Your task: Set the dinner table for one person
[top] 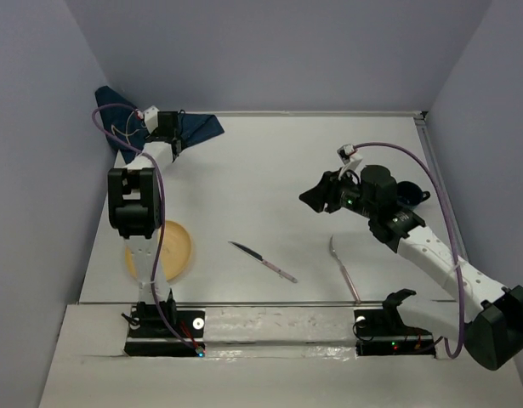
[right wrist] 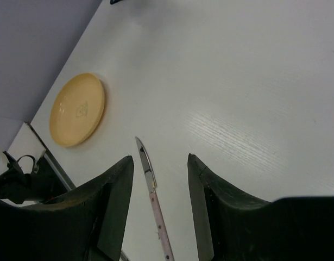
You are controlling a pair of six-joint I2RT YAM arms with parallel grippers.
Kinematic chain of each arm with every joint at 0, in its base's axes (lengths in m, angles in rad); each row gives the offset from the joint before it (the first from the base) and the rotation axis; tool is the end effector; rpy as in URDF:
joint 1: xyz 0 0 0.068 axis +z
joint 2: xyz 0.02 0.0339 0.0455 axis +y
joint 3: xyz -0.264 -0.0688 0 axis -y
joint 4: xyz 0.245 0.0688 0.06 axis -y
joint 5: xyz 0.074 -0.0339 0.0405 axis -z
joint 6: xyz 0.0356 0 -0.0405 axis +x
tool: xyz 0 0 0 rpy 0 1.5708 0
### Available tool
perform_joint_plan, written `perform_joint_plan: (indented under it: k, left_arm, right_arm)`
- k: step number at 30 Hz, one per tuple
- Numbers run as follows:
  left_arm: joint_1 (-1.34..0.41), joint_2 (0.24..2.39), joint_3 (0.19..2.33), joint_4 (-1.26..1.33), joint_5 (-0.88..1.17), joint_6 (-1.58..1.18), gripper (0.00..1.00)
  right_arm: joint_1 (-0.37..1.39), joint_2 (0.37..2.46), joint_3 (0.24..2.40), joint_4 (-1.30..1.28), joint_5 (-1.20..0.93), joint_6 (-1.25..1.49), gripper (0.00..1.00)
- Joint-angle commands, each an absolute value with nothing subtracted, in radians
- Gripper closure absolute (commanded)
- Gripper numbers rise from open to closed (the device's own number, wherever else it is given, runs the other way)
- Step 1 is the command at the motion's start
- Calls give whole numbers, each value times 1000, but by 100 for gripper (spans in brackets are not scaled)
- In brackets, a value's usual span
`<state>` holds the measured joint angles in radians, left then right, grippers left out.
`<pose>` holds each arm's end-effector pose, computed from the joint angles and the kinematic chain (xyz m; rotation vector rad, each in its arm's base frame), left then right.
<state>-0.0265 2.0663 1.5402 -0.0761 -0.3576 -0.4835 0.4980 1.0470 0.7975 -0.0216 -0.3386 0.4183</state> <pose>0.4762 -0.0002 0.2138 -0.6771 2.0210 0.0895 0.2086 0.1269 0.3109 -0.3254 1.9070 0.9389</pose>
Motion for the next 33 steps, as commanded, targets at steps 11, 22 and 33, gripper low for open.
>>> perform_joint_plan:
  k: [11, 22, 33]
  left_arm:
    - [44, 2288, 1844, -64, -238, -549, 34]
    - [44, 2355, 1930, -103, -175, -586, 84]
    - [-105, 2102, 1626, 142, -20, -702, 100]
  right_arm:
    - [569, 1167, 842, 55, -379, 364, 49]
    - [578, 1175, 842, 55, -367, 365, 49]
    - [578, 1169, 859, 20, -257, 333, 46]
